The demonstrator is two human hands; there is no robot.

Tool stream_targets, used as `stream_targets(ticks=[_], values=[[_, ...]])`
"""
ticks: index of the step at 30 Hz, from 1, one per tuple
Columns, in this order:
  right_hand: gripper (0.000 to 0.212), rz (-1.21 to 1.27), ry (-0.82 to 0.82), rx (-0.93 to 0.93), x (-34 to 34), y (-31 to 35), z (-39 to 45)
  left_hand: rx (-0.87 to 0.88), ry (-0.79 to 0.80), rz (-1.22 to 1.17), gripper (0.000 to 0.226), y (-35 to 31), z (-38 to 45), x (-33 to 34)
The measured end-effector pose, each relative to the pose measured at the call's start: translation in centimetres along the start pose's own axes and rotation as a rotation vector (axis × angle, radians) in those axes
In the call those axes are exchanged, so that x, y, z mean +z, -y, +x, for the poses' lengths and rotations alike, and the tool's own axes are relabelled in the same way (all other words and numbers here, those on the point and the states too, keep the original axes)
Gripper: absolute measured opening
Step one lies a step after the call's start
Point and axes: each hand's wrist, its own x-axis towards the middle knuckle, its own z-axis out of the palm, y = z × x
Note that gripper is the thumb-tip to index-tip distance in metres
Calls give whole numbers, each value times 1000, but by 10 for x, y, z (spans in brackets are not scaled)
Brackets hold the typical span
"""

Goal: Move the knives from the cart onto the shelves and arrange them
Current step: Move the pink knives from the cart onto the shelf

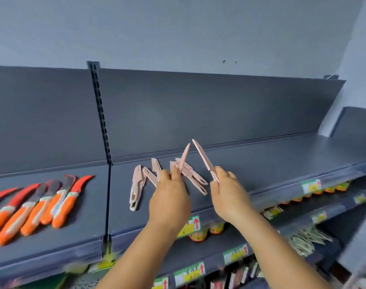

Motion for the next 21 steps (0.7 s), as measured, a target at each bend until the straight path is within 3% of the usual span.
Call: stream_targets(ticks=[6,16,21], values=[[45,-43,104,-54,44,24,52,-103,91,180,79,29,38,16],[54,-239,326,-40,80,26,108,-125,313,407,59,27,79,55],[48,-325,327,-151,87,12,117,-178,268,313,59,28,82,66]])
